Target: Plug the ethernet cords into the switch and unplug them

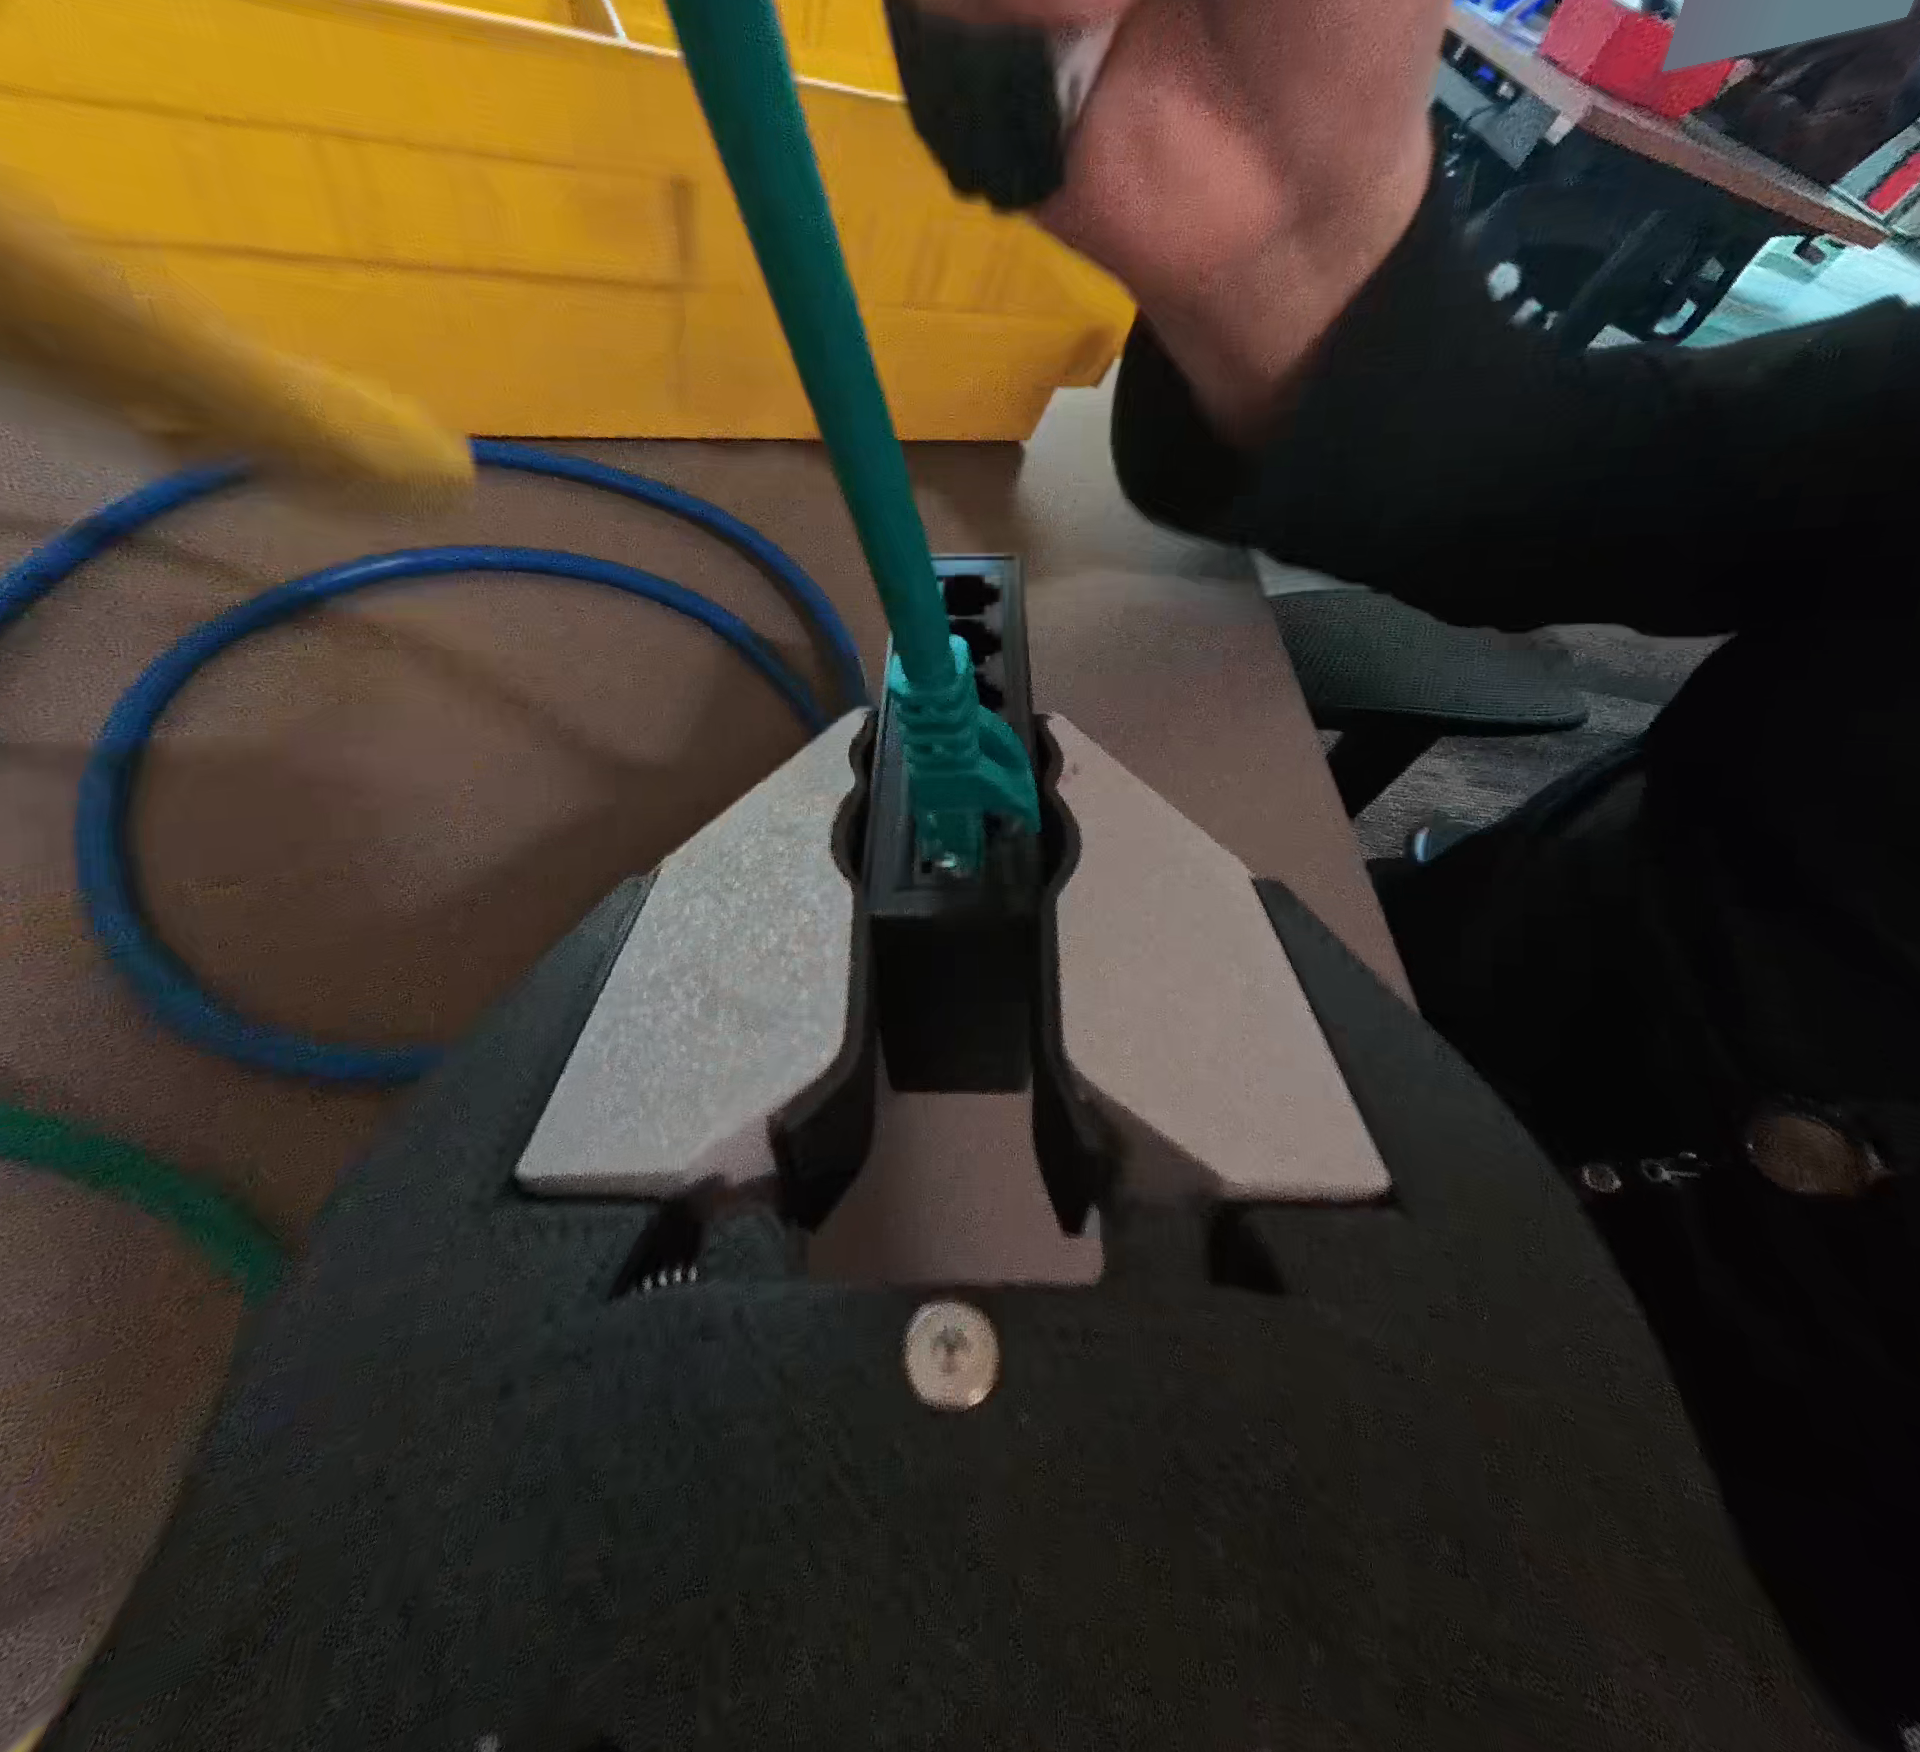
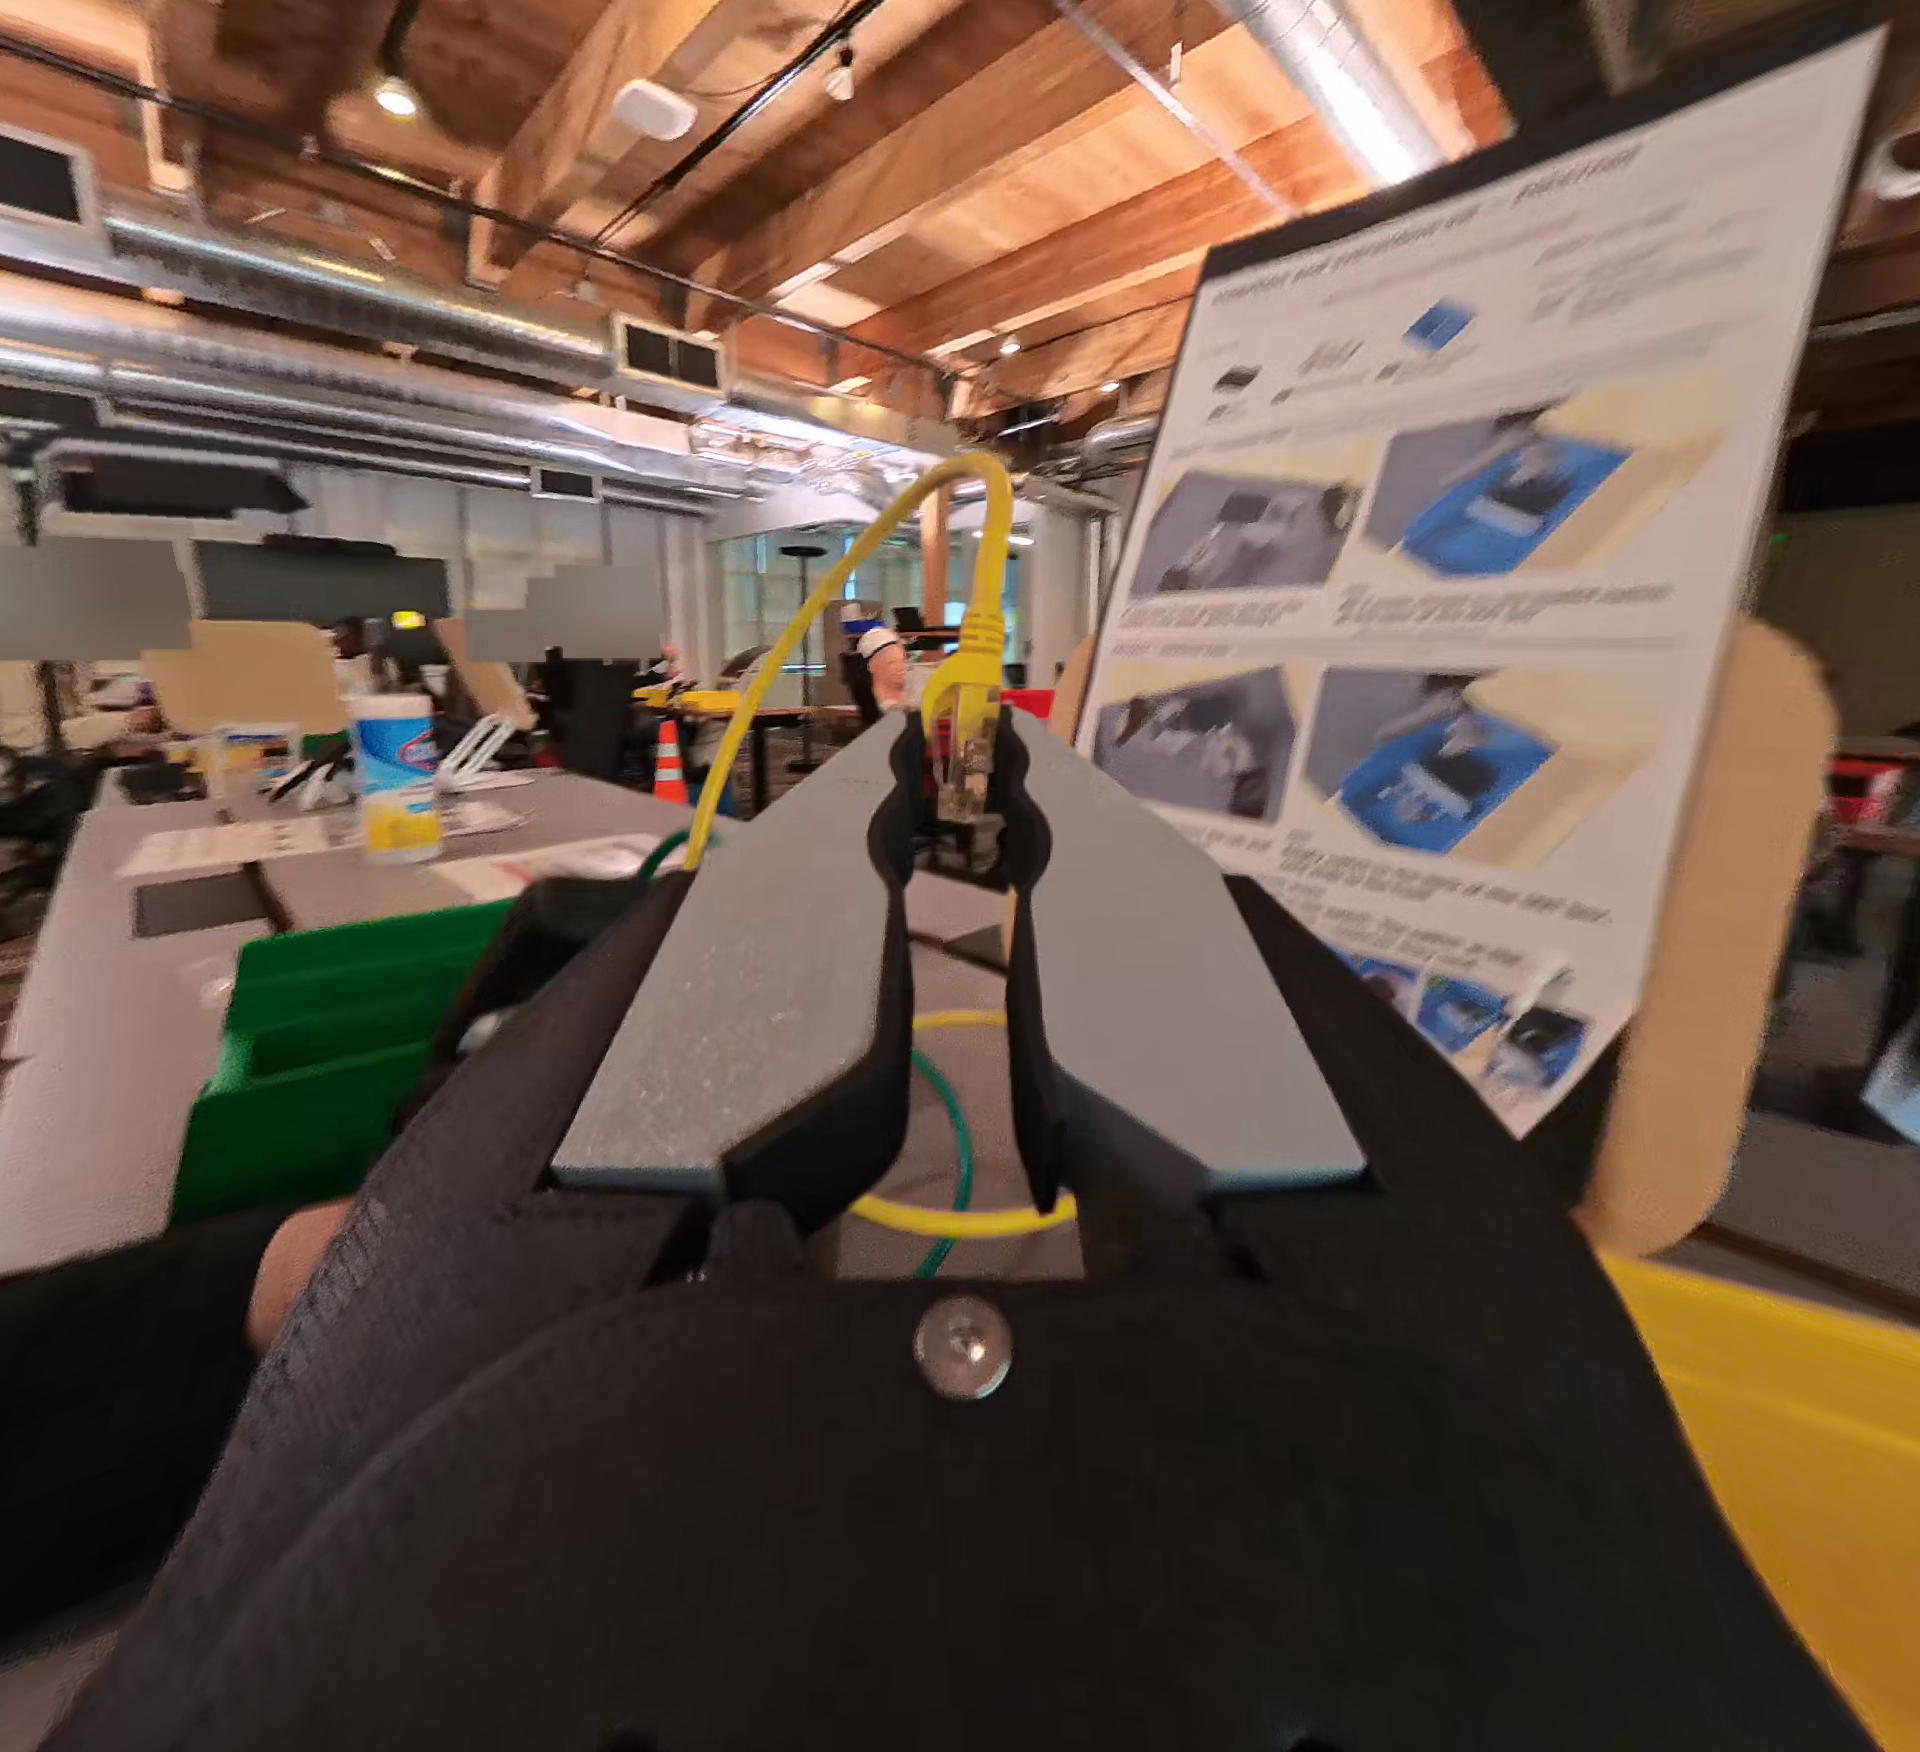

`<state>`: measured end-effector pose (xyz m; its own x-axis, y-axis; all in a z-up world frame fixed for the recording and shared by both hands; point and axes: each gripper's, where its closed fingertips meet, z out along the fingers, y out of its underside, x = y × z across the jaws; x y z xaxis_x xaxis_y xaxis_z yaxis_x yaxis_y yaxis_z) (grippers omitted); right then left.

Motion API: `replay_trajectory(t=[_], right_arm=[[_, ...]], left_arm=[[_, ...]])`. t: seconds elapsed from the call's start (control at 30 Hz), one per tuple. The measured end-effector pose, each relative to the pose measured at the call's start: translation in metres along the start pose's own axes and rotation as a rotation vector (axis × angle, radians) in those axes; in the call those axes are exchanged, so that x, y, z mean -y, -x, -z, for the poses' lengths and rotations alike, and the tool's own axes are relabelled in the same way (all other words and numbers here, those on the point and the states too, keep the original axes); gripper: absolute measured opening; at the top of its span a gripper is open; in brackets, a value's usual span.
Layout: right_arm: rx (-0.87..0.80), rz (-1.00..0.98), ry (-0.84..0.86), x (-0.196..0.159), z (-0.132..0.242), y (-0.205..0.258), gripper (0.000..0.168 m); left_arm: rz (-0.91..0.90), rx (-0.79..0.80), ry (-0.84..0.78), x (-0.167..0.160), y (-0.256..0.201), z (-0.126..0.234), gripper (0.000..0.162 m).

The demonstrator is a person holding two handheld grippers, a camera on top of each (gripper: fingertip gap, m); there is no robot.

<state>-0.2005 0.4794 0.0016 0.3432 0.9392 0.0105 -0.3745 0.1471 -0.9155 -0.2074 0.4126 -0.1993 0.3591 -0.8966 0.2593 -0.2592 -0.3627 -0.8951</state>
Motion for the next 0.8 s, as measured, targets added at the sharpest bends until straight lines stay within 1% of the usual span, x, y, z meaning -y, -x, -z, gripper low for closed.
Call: replay_trajectory(t=[0.07,0.13,0.23,0.3,0.4,0.43,0.47,0.53,0.57,0.6,0.63,0.67,0.73,0.8], right_arm=[[-0.032,0.038,-0.007,0.039,-0.009,-0.01,0.009],[-0.077,0.102,-0.023,0.087,-0.022,-0.023,0.01],[-0.165,0.234,-0.128,0.181,-0.033,-0.039,0.01],[-0.161,0.243,-0.224,0.242,-0.031,-0.033,0.008],[-0.201,0.215,-0.341,0.315,-0.016,-0.037,0.008],[-0.234,0.209,-0.358,0.332,-0.01,-0.045,0.007],[-0.272,0.215,-0.334,0.339,-0.007,-0.055,0.008],[-0.377,0.291,-0.227,0.339,-0.003,-0.084,0.008],[-0.417,0.341,-0.109,0.326,-0.004,-0.1,0.007],[-0.435,0.36,0.055,0.301,-0.004,-0.118,0.007],[-0.435,0.36,0.212,0.271,0.0,-0.133,0.0],[-0.419,0.358,0.337,0.241,0.008,-0.143,0.0],[-0.391,0.323,0.605,0.175,0.039,-0.16,0.0],[-0.403,0.317,0.806,0.117,0.08,-0.175,0.0]], left_arm=[[0.008,-0.02,0.04,-0.007,-0.002,-0.002,0.026],[-0.008,-0.013,0.056,-0.009,-0.003,-0.003,0.026],[-0.017,-0.009,0.054,-0.007,-0.005,-0.002,0.026],[0.005,0.056,0.034,-0.003,0.005,0.002,0.026],[0.081,0.124,-0.028,0.006,0.021,0.014,0.026],[0.092,0.143,-0.044,0.007,0.025,0.018,0.026],[0.103,0.159,-0.06,0.009,0.028,0.022,0.025],[0.125,0.171,-0.094,0.013,0.031,0.029,0.025],[0.121,0.145,-0.108,0.015,0.027,0.031,0.025],[0.095,0.101,-0.126,0.018,0.019,0.031,0.025],[0.063,0.058,-0.141,0.021,0.009,0.031,0.025],[0.038,0.02,-0.146,0.023,0.0,0.03,0.025],[0.031,-0.037,-0.118,0.02,-0.014,0.023,0.025],[0.034,-0.045,-0.055,0.01,-0.017,0.013,0.026]])
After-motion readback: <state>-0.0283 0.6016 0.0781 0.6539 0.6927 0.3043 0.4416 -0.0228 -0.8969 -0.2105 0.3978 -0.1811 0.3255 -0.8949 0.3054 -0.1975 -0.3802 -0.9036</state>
